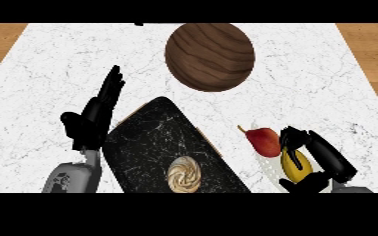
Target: Pick the lemon from the placemat and place it in the bowl
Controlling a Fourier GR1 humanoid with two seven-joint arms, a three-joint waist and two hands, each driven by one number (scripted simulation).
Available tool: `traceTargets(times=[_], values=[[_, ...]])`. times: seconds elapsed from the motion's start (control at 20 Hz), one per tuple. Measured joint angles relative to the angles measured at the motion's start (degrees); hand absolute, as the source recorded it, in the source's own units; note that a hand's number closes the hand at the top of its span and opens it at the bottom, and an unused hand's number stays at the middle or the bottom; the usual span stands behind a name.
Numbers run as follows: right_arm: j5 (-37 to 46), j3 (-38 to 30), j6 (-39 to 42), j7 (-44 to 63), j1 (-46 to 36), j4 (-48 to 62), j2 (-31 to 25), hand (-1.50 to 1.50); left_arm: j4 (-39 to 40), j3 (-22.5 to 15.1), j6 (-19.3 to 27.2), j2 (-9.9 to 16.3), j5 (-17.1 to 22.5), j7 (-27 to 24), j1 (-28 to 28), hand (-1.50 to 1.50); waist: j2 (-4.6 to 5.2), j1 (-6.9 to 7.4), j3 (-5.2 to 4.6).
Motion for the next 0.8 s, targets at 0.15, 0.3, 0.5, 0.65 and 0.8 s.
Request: traceTargets(times=[0.15, 0.3, 0.5, 0.65, 0.8], values=[[-0.4, 5.69, -4.6, 6.31, -3.02, -2.33, 7.79, 1.5, 0.12, -0.84, -0.5, -0.33, -0.07, 0.32, -0.7, 0.0, 0.3, 1.71, 0.45], [-2.59, 13.29, -11.09, 13.47, -6.69, -4.63, 12.11, 1.5, 0.52, -1.16, -0.92, -0.48, 0.03, 0.21, -1.13, 0.0, 0.6, 2.6, 0.99], [-3.02, 23.61, -23.4, 23.4, -11.93, -9.75, 14.42, 1.5, 0.91, -1.26, -1.02, -0.47, -0.12, -0.15, -0.77, 0.0, 0.52, 2.58, 1.18], [-0.73, 30.12, -31.97, 32.47, -17.56, -13.25, 15.29, 1.5, 1.41, -1.16, -0.47, -0.83, -0.41, -0.36, -1.11, 0.0, 0.45, 2.32, 1.23], [2.74, 34.83, -37.82, 44.13, -24.81, -15.41, 15.74, 1.5, 1.15, -1.02, -0.64, -0.51, -0.37, -0.68, -0.22, 0.0, 0.34, 2.21, 1.23]])
